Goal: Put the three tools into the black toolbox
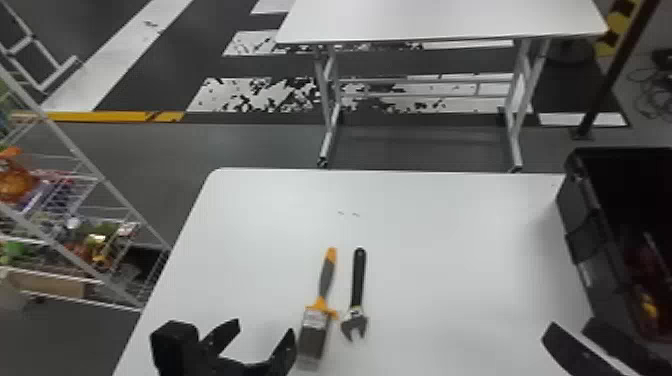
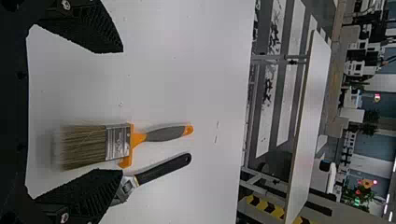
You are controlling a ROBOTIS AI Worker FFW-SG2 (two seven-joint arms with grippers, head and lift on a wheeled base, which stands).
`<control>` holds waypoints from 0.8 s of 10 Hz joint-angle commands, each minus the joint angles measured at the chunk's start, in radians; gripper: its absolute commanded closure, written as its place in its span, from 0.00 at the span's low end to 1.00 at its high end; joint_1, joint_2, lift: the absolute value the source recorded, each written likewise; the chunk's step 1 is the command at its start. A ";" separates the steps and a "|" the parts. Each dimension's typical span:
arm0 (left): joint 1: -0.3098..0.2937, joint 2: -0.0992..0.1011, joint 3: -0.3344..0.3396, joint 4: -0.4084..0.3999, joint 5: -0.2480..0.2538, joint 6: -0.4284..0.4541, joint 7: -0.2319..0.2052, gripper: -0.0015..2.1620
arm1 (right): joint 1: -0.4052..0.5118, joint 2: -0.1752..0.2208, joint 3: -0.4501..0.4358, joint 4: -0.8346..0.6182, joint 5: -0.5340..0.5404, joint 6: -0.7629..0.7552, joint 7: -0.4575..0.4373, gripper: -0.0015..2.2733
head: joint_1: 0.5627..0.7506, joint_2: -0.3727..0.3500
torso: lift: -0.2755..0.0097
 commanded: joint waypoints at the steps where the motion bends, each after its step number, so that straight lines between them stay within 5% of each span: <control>1: -0.039 -0.002 -0.009 0.014 0.001 0.036 -0.001 0.04 | 0.006 0.001 0.001 -0.005 -0.001 -0.004 0.003 0.03 | 0.70 0.77 | 0.79; 8: -0.216 -0.003 -0.104 0.097 -0.073 0.239 0.059 0.04 | 0.014 0.001 0.026 -0.031 0.002 -0.013 0.002 0.03 | 0.70 0.72 | 0.79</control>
